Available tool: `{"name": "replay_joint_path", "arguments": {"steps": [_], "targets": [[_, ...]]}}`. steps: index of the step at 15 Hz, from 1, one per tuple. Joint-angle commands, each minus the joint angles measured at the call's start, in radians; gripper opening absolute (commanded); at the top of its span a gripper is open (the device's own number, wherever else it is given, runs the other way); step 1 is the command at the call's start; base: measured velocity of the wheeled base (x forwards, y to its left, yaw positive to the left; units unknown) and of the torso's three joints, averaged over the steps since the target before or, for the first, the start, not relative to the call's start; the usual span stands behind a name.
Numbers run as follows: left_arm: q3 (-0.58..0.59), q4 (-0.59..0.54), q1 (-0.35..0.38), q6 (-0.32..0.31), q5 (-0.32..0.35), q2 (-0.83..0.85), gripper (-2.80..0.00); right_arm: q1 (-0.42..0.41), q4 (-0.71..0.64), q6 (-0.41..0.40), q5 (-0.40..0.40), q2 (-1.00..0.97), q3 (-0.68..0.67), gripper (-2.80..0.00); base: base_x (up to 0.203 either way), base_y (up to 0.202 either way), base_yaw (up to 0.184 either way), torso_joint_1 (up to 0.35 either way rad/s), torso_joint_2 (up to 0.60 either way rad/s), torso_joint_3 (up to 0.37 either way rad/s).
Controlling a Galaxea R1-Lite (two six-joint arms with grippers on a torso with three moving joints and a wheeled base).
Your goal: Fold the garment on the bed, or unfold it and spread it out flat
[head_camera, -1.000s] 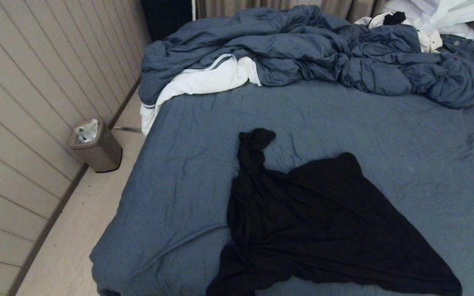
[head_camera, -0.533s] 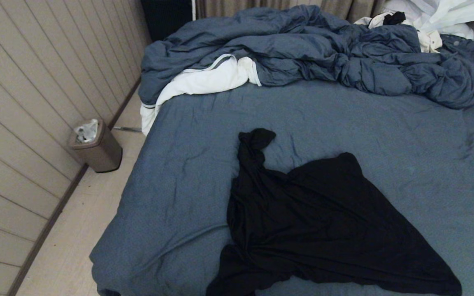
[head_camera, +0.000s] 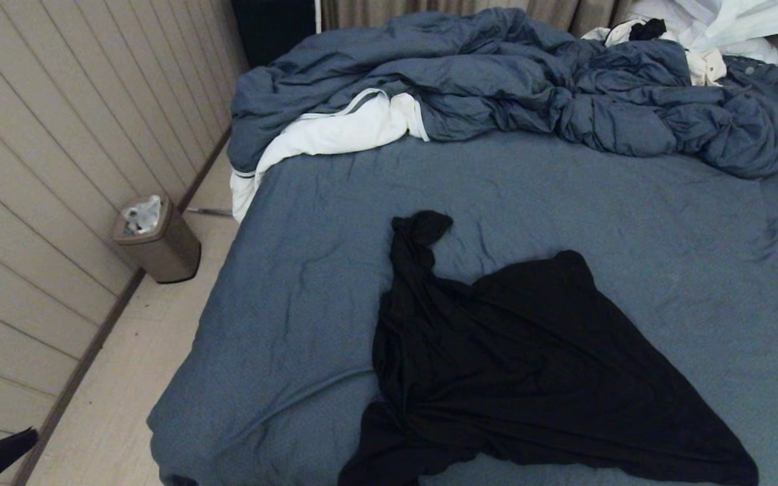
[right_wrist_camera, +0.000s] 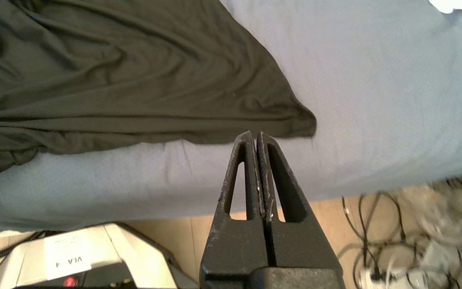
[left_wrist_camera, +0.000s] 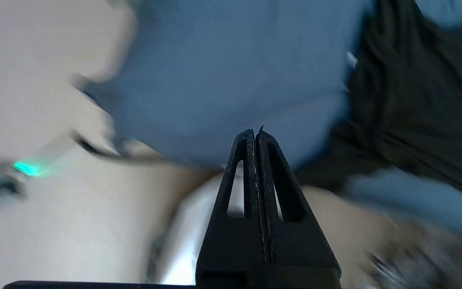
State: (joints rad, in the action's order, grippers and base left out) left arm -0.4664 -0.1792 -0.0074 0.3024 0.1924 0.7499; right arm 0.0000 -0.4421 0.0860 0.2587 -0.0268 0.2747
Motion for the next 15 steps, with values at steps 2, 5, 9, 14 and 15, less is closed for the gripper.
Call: {"name": "replay_joint_path", "arguments": {"steps": [2,5,9,14,15], "targets": [[-0.145,0.023,-0.123,0.072,0.079,0.489,-2.80,0.000,0.000,0.000,-0.007,0.027,-0.019,-2.80,0.000,0.000,0.000,0.000,0.00,0.000],[-0.285,0.083,-0.387,0.174,0.101,0.768,-2.80,0.000,0.002,-0.002,-0.007,0.027,-0.019,-2.80,0.000,0.000,0.000,0.000,0.00,0.000],[-0.444,0.211,-0.547,0.260,0.072,1.085,-2.80,0.000,0.002,-0.005,-0.009,0.027,-0.019,-2.80,0.000,0.000,0.000,0.000,0.00,0.000],[-0.375,0.318,-0.626,0.282,-0.005,1.087,-2.80,0.000,0.002,-0.008,-0.016,0.027,-0.019,-2.80,0.000,0.000,0.000,0.000,0.00,0.000],[-0.332,0.355,-0.628,0.284,-0.021,1.038,-2.80,0.000,0.002,-0.008,-0.016,0.027,-0.019,-2.80,0.000,0.000,0.000,0.000,0.00,0.000]]}}
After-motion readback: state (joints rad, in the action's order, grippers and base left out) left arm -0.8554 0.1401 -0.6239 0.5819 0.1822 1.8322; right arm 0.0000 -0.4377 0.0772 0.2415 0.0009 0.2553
